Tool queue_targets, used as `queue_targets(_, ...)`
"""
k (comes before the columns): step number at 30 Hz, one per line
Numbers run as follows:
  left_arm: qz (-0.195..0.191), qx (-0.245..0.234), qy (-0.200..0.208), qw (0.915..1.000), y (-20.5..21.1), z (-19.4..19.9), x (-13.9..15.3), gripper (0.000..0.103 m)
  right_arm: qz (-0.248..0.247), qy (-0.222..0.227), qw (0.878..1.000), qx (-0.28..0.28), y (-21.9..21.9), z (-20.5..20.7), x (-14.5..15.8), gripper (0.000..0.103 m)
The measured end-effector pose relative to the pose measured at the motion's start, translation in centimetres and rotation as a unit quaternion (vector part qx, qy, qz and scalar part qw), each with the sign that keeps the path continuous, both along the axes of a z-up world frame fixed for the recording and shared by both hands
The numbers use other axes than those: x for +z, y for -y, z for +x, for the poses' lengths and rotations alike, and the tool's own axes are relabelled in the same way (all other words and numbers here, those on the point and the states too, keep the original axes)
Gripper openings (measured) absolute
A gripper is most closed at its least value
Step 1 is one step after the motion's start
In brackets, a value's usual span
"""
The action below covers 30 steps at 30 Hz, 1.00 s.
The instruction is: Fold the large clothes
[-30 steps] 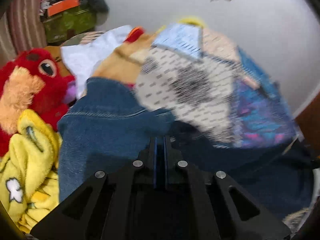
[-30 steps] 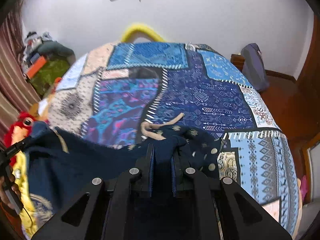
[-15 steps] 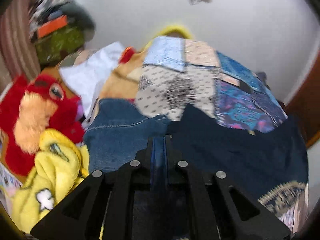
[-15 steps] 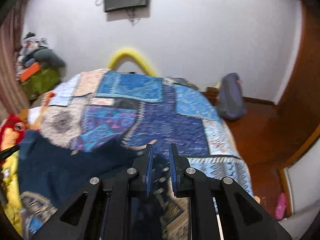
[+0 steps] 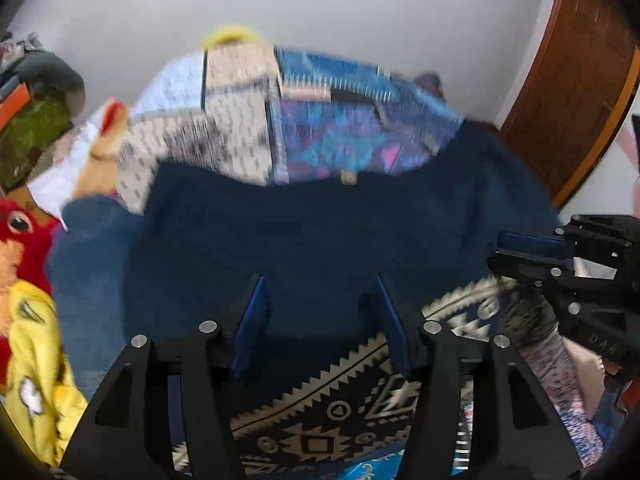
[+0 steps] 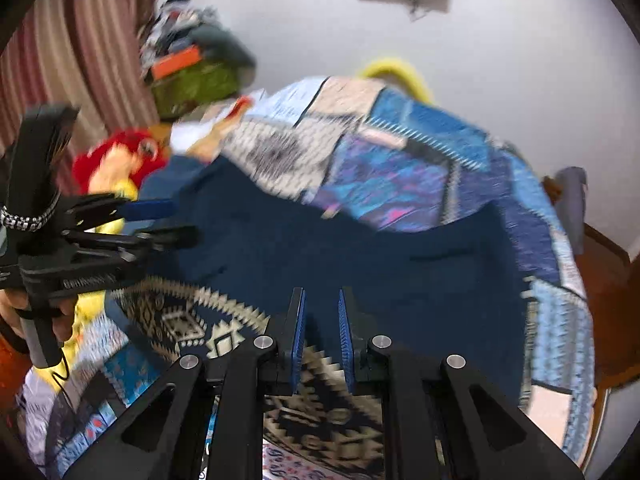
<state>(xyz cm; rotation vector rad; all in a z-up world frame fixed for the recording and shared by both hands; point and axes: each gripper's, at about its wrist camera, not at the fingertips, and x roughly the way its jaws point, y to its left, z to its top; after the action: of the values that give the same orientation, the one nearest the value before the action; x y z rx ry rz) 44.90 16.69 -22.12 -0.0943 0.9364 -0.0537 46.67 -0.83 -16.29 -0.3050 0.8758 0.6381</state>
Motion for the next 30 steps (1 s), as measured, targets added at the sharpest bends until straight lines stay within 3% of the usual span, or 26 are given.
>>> queue_targets(2, 0.012, 0.005, -0.022, 0.9997, -0.1, 0.3, -2.1, 0.055, -0.044, -0.001, 0.999, -0.001, -0.8, 0.3, -2.5, 0.011)
queue_targets(5, 0.045, 0.008, -0.021, 0.9987, -1.0, -0.2, -4.0, 0.056, -0.099, 0.008, 0.995, -0.017, -0.3, 1.0, -5.2, 0.011)
queue_targets(8, 0.057, 0.006, -0.011, 0.9983, -1.9, -1.4, -4.2, 0.06, -0.111, 0.04, 0.992, -0.035, 1.8, 1.1, -5.5, 0.011)
queue_targets(12, 0.074, 0.001, -0.011, 0.9972, -2.4, -2.4, -4.2, 0.06, -0.091, 0.025, 0.995, -0.042, 4.8, 1.5, -5.3, 0.011)
queue_targets(15, 0.101, 0.008, -0.005, 0.9948, -2.2, -3.1, -3.9, 0.06, -0.131, 0.056, 0.987, -0.07, 6.0, 1.1, -5.1, 0.011)
queue_targets(19, 0.133, 0.03, -0.011, 0.9905, -2.5, -4.0, -3.8, 0.06, -0.141, 0.055, 0.985, -0.086, 7.9, 0.6, -4.8, 0.011)
queue_targets(23, 0.127, 0.054, -0.024, 0.9902, -4.2, -5.4, -3.8, 0.06, -0.136, 0.049, 0.985, -0.099, 9.8, 0.1, -4.5, 0.011)
queue_targets(26, 0.094, 0.079, -0.032, 0.9919, -6.7, -6.9, -3.8, 0.068, -0.143, 0.055, 0.983, -0.103, 10.1, -0.6, -4.4, 0.011)
queue_targets(30, 0.093, 0.122, -0.042, 0.9872, -9.1, -8.9, -3.7, 0.068, -0.182, 0.068, 0.972, -0.129, 11.1, -1.6, -4.8, 0.014)
